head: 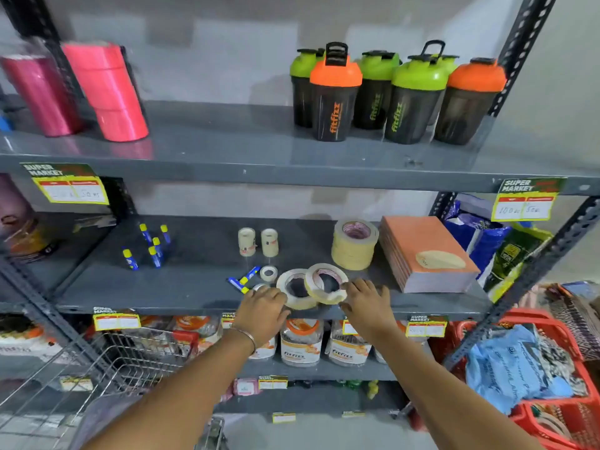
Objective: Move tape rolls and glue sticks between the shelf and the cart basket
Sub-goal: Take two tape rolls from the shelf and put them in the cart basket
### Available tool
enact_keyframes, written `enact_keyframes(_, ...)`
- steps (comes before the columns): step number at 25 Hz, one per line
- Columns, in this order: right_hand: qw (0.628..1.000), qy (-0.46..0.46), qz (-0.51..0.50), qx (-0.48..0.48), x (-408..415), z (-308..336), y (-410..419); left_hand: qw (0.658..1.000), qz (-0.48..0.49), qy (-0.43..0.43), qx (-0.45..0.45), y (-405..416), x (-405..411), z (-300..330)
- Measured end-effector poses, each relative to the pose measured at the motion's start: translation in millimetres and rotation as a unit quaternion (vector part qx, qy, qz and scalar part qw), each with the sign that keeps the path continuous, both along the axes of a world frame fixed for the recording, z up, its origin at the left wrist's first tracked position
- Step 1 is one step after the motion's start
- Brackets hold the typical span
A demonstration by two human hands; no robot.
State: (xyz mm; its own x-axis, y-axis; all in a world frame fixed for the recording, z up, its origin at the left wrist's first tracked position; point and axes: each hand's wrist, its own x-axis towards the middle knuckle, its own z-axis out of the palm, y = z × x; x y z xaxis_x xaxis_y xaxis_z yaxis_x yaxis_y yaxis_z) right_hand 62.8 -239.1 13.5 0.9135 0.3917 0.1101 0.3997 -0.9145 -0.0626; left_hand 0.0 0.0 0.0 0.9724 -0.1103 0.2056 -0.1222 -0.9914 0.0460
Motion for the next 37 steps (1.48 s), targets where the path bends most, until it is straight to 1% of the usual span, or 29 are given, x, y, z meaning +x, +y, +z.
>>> enact_keyframes(2,0.999,0.048,0.015,-0.004,19.8,-10.9,1.0,0.999,-0.006,0.037,-0.010,-13.4,21.1,-11.0)
enact_keyframes(4,0.995,0.086,0.041,-0.016,44.2,-25.1,1.4,0.997,0.009,0.074,0.007,-25.2,43.7,-21.5)
enact_keyframes(8,0.990,0.100,0.091,-0.035,70.6,-41.1,0.3,0.990,0.033,0.118,0.063,-36.0,65.4,-36.9)
enact_keyframes(10,0.988,0.104,0.111,-0.041,78.5,-45.1,-4.4,0.989,0.036,0.124,0.072,-39.8,69.1,-39.9)
enact_keyframes(13,0.987,0.065,0.146,-0.027,83.8,-49.4,-8.1,0.992,0.033,0.099,0.067,-39.2,70.9,-44.4)
enact_keyframes(16,0.988,0.004,0.153,-0.002,88.3,-46.9,-14.3,0.996,0.027,0.057,0.067,-37.2,65.9,-46.1)
enact_keyframes(19,0.985,-0.034,0.167,-0.006,95.1,-29.1,-12.7,0.997,0.026,0.012,0.073,-30.9,53.9,-34.7)
enact_keyframes(22,0.976,-0.067,0.206,-0.006,99.9,-5.7,7.1,0.996,0.062,-0.043,0.056,-8.7,24.9,-16.3)
enact_keyframes(25,0.956,-0.072,0.283,0.017,92.1,13.9,53.9,0.987,0.141,-0.040,0.065,37.2,-25.2,-3.5)
enact_keyframes(29,0.915,-0.061,0.396,0.034,55.0,21.1,147.3,0.957,0.280,0.033,0.075,110.2,-120.2,0.1)
enact_keyframes(31,0.887,-0.049,0.458,0.033,21.5,16.4,204.4,0.932,0.350,0.066,0.072,141.5,-174.3,-1.9)
enact_keyframes(33,0.860,-0.044,0.508,0.034,-10.1,11.2,253.3,0.909,0.399,0.099,0.068,163.9,-218.5,-8.0)
enact_keyframes(35,0.822,-0.039,0.567,0.036,-50.1,-1.5,313.7,0.884,0.446,0.133,0.049,191.0,-269.9,-25.9)
enact_keyframes(37,0.798,-0.039,0.602,0.007,-75.1,-14.8,351.4,0.871,0.463,0.155,0.046,205.0,-298.8,-44.1)
